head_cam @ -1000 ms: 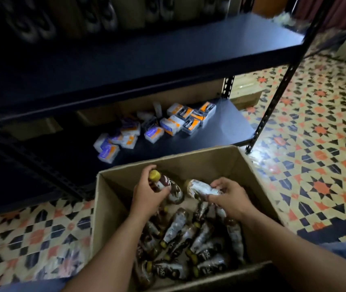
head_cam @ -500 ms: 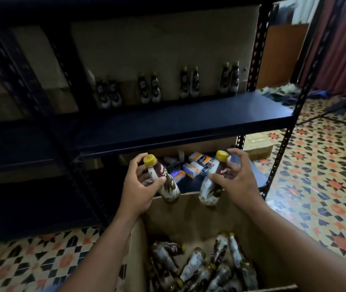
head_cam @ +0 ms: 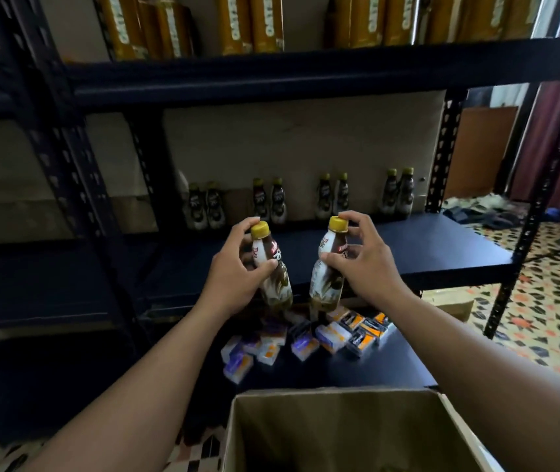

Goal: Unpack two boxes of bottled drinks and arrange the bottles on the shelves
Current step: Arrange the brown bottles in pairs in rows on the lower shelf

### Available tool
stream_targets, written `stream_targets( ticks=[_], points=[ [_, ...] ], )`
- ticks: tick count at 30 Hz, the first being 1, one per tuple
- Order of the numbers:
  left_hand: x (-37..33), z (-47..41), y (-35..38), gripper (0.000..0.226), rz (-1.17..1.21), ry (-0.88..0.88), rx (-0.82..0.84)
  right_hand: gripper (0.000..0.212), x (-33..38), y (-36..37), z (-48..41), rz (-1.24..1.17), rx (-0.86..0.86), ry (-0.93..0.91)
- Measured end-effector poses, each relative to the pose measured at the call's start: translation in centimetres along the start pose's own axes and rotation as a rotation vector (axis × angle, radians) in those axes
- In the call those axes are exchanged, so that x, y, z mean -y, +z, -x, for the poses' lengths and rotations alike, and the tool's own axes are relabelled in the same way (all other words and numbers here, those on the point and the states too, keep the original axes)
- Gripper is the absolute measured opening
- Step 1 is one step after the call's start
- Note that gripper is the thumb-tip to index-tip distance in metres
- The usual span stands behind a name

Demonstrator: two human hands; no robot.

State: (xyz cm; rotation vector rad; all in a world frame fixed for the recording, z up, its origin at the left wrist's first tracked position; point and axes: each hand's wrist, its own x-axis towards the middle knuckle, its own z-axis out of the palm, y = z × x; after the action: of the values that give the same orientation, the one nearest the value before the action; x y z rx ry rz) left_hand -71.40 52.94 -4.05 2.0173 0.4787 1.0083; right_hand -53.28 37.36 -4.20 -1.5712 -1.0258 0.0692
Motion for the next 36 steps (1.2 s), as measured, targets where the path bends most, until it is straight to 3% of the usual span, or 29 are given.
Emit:
stream_targets(
  ticks=[16,23,33,36],
  points=[
    [9.5,-13.5,2.4,0.074,-0.041,-0.034,0.073,0.068,-8.9,7.5,-13.4,-0.041,0.038,0.001],
    [14.3,-13.4,3.9,0.09,0.097,-0.127,0.071,0.088,-12.7,9.6,-13.4,-0.112,0.122,0.068],
    [17.3,-13.0,4.7,0.117,0.061,-0.21,0.081,0.091,-14.1,9.8,-13.5,-0.163,0.1,0.185],
    [17.5,-13.3,4.9,0.112,0.026,-0.183,0.078,0.088,-14.3,9.7,-13.2,-0.126,0.137,0.17]
  ],
)
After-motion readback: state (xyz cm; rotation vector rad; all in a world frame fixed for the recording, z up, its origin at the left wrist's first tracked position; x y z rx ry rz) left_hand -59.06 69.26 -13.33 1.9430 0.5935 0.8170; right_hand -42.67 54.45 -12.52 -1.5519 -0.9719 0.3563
